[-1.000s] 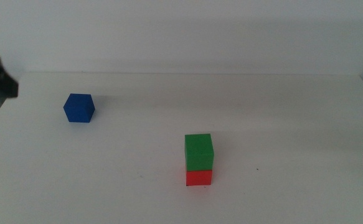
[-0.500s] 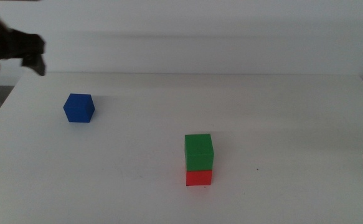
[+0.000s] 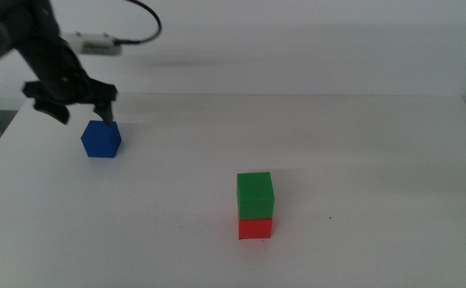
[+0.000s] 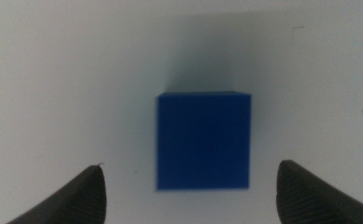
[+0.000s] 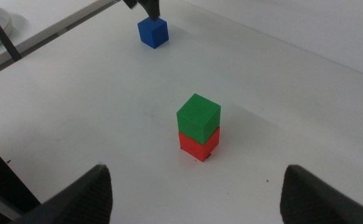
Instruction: Stack red cubes first, then green, then blue cubes in a specific spot.
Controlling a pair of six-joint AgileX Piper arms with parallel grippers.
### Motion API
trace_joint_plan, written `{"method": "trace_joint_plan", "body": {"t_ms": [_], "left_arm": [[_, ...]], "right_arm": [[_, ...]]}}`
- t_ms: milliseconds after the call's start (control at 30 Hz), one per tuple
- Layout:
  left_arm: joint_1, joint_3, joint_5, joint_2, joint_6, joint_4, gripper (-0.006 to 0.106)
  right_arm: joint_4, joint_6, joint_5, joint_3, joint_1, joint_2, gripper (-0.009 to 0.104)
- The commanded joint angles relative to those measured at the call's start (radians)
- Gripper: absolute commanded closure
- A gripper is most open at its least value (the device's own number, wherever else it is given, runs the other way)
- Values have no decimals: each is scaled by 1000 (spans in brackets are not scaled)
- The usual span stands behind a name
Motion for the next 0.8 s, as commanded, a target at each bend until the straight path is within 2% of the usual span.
{"method": "trace_joint_plan", "body": {"t_ms": [0,667,767], "left_arm": [[-18,-13,-19,21,7,-3,7],[-28,-12,-144,122,-3,7,7],[-27,-12,-148,133,-3,9,9]], "right_arm": [[-5,-7,-9,3,-3,-2,4],[-5,-7,-9,3,-3,-2,4],[-5,-7,-9,3,-3,-2,4]]}}
